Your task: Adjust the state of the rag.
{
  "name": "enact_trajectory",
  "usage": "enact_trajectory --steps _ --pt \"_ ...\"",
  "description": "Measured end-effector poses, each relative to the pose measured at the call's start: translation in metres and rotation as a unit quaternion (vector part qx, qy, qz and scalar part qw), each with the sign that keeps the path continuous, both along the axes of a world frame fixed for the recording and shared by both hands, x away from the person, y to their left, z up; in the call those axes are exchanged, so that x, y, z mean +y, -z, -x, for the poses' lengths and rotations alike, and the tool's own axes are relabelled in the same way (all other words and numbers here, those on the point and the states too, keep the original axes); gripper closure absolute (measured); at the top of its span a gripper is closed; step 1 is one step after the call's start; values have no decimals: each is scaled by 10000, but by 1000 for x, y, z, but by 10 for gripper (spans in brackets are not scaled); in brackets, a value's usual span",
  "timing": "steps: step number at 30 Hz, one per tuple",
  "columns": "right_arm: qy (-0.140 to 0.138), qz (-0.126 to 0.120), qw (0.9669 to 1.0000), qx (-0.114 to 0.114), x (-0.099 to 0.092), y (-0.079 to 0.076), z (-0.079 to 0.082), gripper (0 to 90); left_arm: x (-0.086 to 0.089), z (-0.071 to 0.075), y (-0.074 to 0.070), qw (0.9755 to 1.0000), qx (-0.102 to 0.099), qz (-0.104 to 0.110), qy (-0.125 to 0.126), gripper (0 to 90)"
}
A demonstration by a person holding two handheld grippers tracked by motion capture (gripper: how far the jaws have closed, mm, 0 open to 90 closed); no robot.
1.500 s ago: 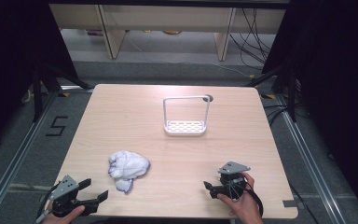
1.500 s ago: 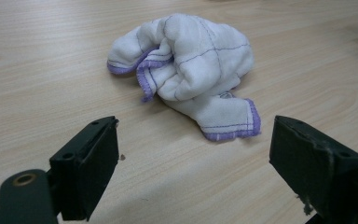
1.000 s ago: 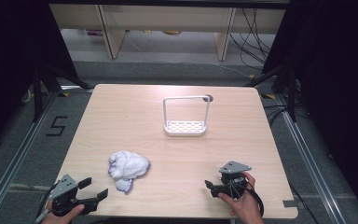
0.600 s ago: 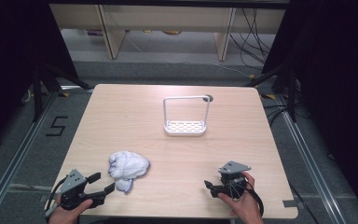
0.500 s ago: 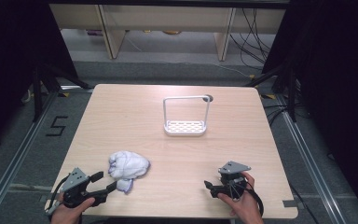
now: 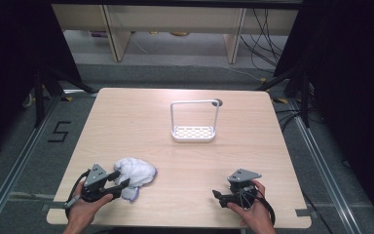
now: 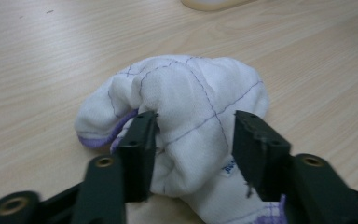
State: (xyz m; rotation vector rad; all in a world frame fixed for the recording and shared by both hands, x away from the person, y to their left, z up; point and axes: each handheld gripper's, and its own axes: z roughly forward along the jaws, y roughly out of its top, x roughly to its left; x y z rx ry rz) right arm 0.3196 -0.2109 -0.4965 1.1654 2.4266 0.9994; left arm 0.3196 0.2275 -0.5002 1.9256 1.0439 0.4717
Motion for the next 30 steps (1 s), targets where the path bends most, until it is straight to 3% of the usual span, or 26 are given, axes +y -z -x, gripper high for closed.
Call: enact_trajectory --steps 3,6,10,14,17,19,22,23,26,27,29,30 --pt "-37 -11 10000 -56 -1 0 -1 253 -1 -5 0 9999 -43 -112 123 692" --pt "52 -69 10000 6 -1 -1 0 254 -3 -6 -5 9993 -341 -143 100 777" --pt "-9 -36 10000 -69 -2 -1 -1 253 -10 -4 -21 9982 -556 -10 236 798" --pt "54 -83 9999 -57 -3 -1 -1 253 -25 1 -42 9950 -883 -43 472 806" --pt "115 -125 9999 -23 -5 -2 -1 254 -35 1 -57 9932 -915 261 664 809" --pt "31 -88 9998 -190 -7 -2 -2 254 -43 2 -67 9912 -994 320 810 811" --pt "95 -119 9998 -86 -8 -3 -2 253 -51 1 -76 9892 -1025 494 919 810" --pt "94 -94 9998 -116 -9 -3 -2 254 -61 -2 -82 9874 -1023 596 1046 810" --pt "228 -158 9995 -163 -14 -5 -3 253 -77 -7 -87 9844 -944 817 1242 810" --pt "228 -158 9995 -163 -14 -5 -3 253 -77 -7 -87 9844 -944 817 1242 810" --pt "353 -195 9990 -214 -23 -6 -6 253 -95 -11 -88 9804 -856 951 1496 810" --pt "398 -220 9988 -176 -26 -7 -6 253 -100 -12 -87 9802 -775 974 1539 810"
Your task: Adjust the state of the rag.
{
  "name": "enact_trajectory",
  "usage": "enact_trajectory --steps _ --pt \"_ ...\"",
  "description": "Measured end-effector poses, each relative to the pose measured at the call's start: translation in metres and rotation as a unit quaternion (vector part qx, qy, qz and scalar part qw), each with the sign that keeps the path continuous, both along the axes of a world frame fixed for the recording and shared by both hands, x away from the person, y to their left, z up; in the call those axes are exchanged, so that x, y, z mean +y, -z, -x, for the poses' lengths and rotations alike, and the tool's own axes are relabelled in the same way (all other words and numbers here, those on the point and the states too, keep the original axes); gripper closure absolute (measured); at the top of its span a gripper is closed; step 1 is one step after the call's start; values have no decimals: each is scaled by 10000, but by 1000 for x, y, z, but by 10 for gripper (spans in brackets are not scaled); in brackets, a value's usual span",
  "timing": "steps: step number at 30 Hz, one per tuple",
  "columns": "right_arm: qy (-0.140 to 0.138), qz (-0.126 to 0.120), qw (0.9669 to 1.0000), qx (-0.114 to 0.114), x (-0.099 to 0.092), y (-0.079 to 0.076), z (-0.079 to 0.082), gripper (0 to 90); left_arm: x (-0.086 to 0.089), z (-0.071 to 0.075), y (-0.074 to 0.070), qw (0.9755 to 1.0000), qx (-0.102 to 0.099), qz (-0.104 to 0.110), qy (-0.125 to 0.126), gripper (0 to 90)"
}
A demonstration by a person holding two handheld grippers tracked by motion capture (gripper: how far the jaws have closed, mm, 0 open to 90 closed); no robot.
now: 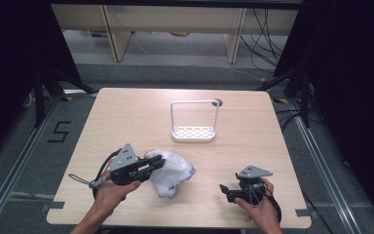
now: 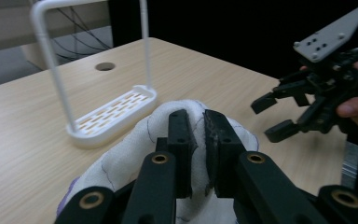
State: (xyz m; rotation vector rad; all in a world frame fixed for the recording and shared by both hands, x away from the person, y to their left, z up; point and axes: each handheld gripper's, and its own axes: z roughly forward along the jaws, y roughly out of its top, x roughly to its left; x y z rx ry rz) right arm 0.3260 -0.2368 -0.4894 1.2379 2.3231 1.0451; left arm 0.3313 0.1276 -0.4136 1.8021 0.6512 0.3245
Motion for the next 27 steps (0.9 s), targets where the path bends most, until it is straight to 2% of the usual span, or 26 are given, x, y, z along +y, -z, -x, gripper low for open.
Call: enact_trajectory --steps 2,4,6,8,9,10,12,13,14,15,16,17,18,19,21,22,23,25,27 --pt "91 -17 10000 -11 -6 0 -2 253 -9 -4 5 9996 181 152 126 809" --pt "137 -85 9999 -54 -12 0 -5 253 -13 -10 11 9990 364 195 189 808" --pt "264 -68 9996 -13 -16 0 -4 253 -10 -16 22 9983 551 96 166 806" --pt "252 -88 9996 -30 -18 0 -5 253 -4 -22 40 9981 584 -194 -89 805" --pt "253 -52 9997 -18 -18 0 -5 253 1 -25 51 9971 618 -392 -223 805" --pt "241 -115 9996 -2 -17 1 -5 253 5 -28 62 9960 726 -427 -311 806" --pt "191 -66 9998 4 -15 1 -5 253 13 -32 80 9930 1037 -389 -416 804" --pt "143 7 9999 -22 -14 1 -6 253 15 -33 85 9922 1088 -366 -490 799" --pt "112 -31 9999 -27 -13 1 -6 253 17 -34 85 9912 1120 -437 -557 788" --pt "131 -20 9999 -4 -12 1 -6 253 18 -35 85 9917 1080 -407 -572 769" --pt "46 -53 10000 5 -12 2 -6 253 18 -35 83 9913 1069 -487 -600 733" --pt "100 -20 9999 12 -12 2 -6 253 17 -35 81 9912 1013 -546 -651 663" --pt "122 -18 9999 19 -12 1 -5 253 16 -33 78 9898 969 -649 -818 569" --pt "127 -17 9999 14 -12 1 -5 253 15 -32 74 9895 881 -710 -903 506" --pt "135 -66 9999 23 -12 1 -4 253 15 -28 63 9887 587 -876 -1063 470" --pt "80 -98 9999 -12 -12 1 -5 253 14 -25 56 9894 452 -866 -1078 470" --pt "54 -93 9999 -34 -13 1 -5 253 11 -22 50 9901 378 -825 -1073 471" --pt "81 -20 10000 -47 -13 -1 -5 252 0 -15 40 9926 233 -825 -863 469" --pt "107 -104 9999 -44 -14 1 -7 251 -17 -7 34 9946 97 -866 -564 464"
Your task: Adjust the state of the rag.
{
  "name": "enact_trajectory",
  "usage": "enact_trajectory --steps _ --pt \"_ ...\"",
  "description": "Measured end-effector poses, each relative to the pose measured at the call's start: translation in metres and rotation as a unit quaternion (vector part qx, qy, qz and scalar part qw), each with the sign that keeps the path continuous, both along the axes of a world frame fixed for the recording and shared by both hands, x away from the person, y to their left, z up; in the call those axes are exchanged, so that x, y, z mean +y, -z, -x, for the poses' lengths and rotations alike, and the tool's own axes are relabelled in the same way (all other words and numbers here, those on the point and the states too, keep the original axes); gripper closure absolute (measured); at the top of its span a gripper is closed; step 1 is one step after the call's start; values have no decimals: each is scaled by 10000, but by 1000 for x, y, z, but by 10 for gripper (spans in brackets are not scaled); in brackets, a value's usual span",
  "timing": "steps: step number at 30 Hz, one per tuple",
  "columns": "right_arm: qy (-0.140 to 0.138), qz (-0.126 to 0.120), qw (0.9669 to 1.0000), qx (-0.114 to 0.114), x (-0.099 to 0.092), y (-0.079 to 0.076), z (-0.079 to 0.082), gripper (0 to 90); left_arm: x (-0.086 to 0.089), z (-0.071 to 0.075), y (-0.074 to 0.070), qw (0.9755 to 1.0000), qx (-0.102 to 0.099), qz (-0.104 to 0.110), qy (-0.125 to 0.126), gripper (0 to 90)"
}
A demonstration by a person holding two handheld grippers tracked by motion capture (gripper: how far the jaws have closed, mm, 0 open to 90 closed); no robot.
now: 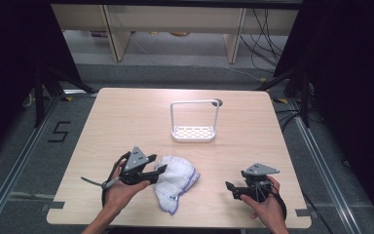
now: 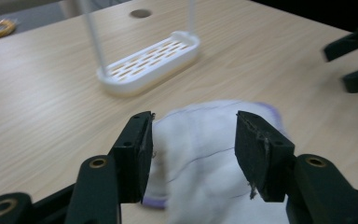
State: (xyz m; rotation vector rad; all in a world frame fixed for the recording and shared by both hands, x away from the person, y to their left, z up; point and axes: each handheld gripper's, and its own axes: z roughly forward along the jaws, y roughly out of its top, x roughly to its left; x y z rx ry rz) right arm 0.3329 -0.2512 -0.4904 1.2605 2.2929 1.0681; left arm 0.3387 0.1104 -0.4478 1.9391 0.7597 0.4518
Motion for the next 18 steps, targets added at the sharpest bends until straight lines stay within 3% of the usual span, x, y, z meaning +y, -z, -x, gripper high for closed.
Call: enact_trajectory --steps 2,4,5,7,8,10,11,13,18 --pt "85 45 9999 38 -1 -1 0 252 -19 6 -1 9996 -110 -114 224 466" --pt "71 39 10000 -58 -1 -3 1 253 -36 5 3 9988 -66 -207 432 478" --pt "68 -65 9999 -81 -1 -3 2 253 -44 3 7 9985 -62 -250 480 482" --pt "83 -13 9999 -134 0 -6 3 253 -57 -3 15 9977 -69 -440 506 498" --pt "60 -46 9999 -77 0 -5 3 253 -60 -8 18 9969 -37 -574 545 503" --pt "95 48 9999 -73 0 -3 2 253 -67 -15 26 9969 -15 -601 502 512" --pt "57 -17 10000 -34 0 -1 0 252 -69 -17 28 9964 -25 -678 505 515" --pt "14 -28 10000 -34 0 -1 0 252 -74 -20 32 9966 1 -653 503 519" --pt "-38 -56 10000 72 0 -1 0 252 -83 -23 37 9949 16 -889 485 558"
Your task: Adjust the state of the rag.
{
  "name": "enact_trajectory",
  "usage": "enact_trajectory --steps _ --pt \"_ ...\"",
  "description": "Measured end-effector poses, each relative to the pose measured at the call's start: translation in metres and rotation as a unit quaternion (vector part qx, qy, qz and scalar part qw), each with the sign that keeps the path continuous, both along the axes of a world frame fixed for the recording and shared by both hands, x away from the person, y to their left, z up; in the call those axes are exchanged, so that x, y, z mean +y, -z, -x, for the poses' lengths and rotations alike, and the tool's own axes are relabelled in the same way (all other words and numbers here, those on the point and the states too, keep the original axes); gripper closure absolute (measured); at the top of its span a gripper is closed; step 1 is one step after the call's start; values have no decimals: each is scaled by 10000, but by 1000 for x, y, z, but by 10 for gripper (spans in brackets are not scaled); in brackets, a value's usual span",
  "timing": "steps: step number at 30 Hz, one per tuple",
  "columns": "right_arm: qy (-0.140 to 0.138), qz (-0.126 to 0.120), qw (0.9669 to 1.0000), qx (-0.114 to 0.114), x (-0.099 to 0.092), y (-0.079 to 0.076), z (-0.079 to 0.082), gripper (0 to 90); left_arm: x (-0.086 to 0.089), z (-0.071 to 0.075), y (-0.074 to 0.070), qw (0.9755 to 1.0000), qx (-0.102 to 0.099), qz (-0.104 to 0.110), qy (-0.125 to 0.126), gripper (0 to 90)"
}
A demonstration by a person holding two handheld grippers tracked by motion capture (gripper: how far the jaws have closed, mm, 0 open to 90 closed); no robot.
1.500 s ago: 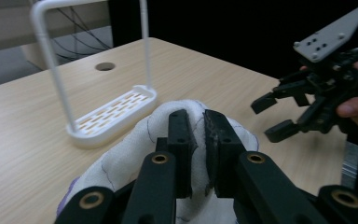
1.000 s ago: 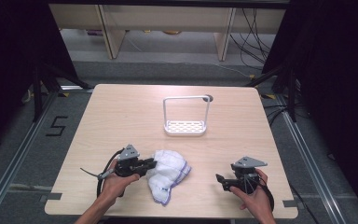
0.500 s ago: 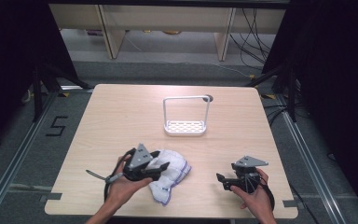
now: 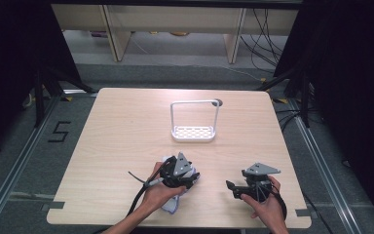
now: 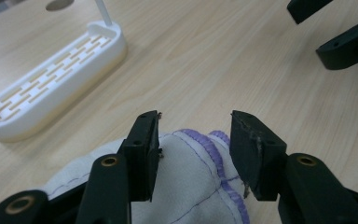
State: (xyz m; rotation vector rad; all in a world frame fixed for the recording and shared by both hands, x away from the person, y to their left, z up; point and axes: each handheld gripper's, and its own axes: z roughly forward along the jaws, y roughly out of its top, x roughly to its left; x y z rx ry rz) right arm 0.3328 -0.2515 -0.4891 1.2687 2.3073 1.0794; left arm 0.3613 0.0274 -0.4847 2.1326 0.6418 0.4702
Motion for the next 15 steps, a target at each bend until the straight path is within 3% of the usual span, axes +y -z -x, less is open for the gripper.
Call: enact_trajectory --steps 2,3,4,5,6,8,9,11,12,13,15 --pt "0 65 9999 -95 0 0 0 253 -1 -2 2 9999 -45 -96 -24 650" --pt "53 64 9999 -119 1 0 1 253 2 -3 2 9997 -55 -229 -1 650" --pt "42 65 9999 -121 1 0 1 252 3 -3 2 9998 -72 -182 2 708" --pt "37 85 9999 -115 2 1 1 253 7 -3 -2 9999 -126 -57 -10 792" --pt "37 85 9999 -115 2 1 1 253 7 -3 -2 9999 -126 -57 -10 823" --pt "66 96 9998 -131 2 1 0 252 13 -5 -7 9998 -40 205 -38 841" --pt "46 58 9999 -118 1 2 0 253 15 -5 -10 9989 6 462 -39 849" --pt "-6 84 9999 -80 1 1 0 252 21 -5 -17 9991 27 432 -19 857" --pt "53 118 9999 -113 1 1 1 253 25 -5 -20 9986 30 535 0 859" --pt "63 102 9999 -120 1 0 1 252 34 -5 -28 9966 116 811 -52 859" --pt "60 93 9999 -114 1 0 1 252 44 -6 -35 9955 168 934 -71 860"
